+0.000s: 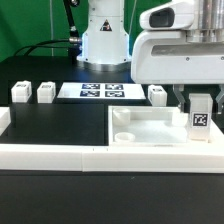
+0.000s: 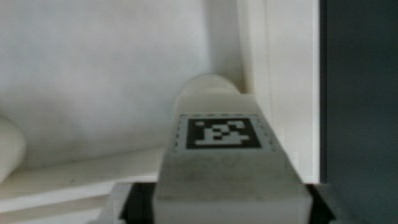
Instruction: Assemble square table
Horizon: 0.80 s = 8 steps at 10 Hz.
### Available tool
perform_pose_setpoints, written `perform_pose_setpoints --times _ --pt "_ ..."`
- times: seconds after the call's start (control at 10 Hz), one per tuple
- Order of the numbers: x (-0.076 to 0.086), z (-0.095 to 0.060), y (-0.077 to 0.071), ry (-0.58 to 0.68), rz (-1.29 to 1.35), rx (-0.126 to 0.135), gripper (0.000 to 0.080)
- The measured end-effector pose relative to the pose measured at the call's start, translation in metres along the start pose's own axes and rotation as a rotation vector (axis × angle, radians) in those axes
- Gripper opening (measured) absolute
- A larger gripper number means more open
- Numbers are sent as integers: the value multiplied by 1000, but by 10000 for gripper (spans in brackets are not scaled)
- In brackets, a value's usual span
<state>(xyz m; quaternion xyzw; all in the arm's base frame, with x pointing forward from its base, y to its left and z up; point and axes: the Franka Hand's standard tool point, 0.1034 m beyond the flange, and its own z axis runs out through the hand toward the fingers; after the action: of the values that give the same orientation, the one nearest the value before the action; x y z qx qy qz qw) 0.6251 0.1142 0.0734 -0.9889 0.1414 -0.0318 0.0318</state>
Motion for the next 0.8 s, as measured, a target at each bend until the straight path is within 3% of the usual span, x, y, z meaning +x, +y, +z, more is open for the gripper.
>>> perform_pose_setpoints --times 0.4,0.6,0.7,0.8 --pt "6 1 1 -3 390 4 290" --pt "4 0 -2 -29 715 -20 290" --pt "2 1 -3 -45 893 -12 290" --pt "2 2 -3 -83 1063 15 290"
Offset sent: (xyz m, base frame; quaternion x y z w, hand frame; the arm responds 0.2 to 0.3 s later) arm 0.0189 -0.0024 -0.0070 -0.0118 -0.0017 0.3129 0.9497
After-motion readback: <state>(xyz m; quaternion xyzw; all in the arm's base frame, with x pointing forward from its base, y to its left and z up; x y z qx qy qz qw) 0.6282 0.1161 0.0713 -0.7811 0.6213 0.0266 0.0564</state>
